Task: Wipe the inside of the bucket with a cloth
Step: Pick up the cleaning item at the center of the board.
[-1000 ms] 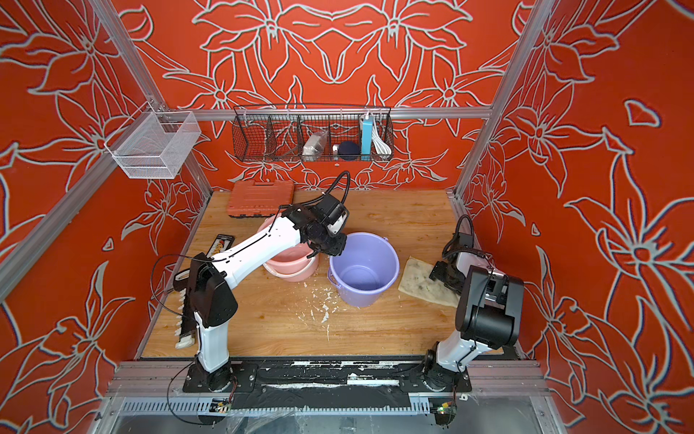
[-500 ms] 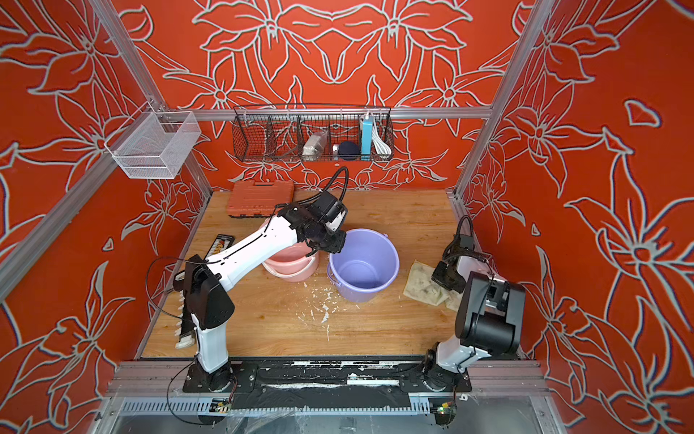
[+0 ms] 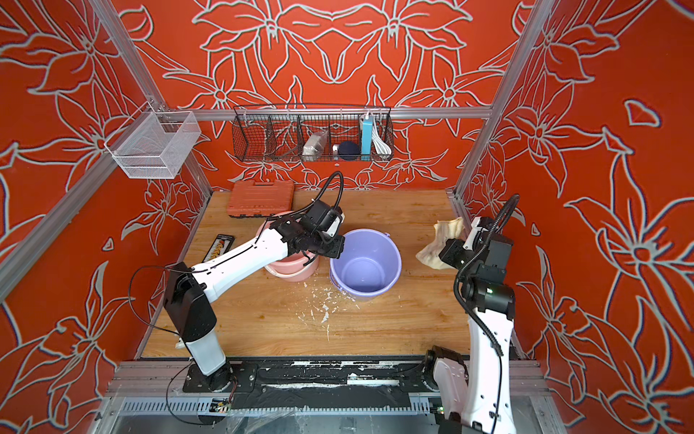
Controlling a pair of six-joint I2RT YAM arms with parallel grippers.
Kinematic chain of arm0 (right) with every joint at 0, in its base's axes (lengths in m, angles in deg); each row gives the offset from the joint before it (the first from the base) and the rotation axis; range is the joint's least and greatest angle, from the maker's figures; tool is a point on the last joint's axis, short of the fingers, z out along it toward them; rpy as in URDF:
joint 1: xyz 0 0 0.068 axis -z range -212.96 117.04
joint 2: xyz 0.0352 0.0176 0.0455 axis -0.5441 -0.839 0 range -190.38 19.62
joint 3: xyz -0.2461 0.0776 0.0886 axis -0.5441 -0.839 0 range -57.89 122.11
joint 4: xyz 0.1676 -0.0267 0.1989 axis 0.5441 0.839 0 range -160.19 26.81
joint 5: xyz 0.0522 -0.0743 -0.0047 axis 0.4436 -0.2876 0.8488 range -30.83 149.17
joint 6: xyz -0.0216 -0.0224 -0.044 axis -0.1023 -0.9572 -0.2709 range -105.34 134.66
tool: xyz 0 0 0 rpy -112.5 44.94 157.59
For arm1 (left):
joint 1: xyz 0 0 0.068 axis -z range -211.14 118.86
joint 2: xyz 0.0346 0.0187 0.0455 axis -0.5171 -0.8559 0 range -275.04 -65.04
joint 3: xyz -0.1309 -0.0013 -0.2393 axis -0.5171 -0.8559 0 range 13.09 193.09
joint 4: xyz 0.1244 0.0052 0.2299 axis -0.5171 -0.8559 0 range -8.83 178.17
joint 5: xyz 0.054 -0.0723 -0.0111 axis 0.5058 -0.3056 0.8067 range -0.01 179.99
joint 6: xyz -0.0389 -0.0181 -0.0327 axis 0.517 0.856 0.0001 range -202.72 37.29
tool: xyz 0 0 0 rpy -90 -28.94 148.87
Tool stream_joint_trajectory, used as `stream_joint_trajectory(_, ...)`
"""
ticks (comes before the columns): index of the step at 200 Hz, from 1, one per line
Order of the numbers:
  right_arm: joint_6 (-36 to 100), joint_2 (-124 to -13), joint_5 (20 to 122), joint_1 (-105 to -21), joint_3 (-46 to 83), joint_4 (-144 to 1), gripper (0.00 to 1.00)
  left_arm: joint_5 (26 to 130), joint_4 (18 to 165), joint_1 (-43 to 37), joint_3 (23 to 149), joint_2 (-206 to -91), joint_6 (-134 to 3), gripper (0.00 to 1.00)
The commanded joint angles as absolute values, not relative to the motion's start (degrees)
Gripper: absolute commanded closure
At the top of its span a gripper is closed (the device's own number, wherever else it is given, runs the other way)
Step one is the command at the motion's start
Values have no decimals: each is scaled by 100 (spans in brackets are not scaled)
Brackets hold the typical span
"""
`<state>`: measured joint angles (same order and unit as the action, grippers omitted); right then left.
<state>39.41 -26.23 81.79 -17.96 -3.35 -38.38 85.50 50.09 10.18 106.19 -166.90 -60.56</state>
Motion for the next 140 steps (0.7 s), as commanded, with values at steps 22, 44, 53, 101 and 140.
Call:
stream_joint_trajectory(22,3982,-2497,9038,-2650,-15,-3790,100,8512,5475,1087,10960,-16781,-5693,100)
stream_joint_trajectory(44,3670,-2556,8889,-3192,236,-3586,100,8652,5316,1118,11176,-17006,-5542,100)
stream_joint_trajectory(53,3533,-2652,8927,-3352,375,-3432,100,8708,5293,1122,11212,-17053,-5476,100)
stream_joint_trajectory(101,3093,-3215,8668,-4186,911,-2868,100,8843,4637,1199,11866,-17557,-5257,100)
stream_joint_trajectory(140,2923,-3869,8253,-4805,827,-2761,100,8826,4514,1219,11978,-17578,-4956,100)
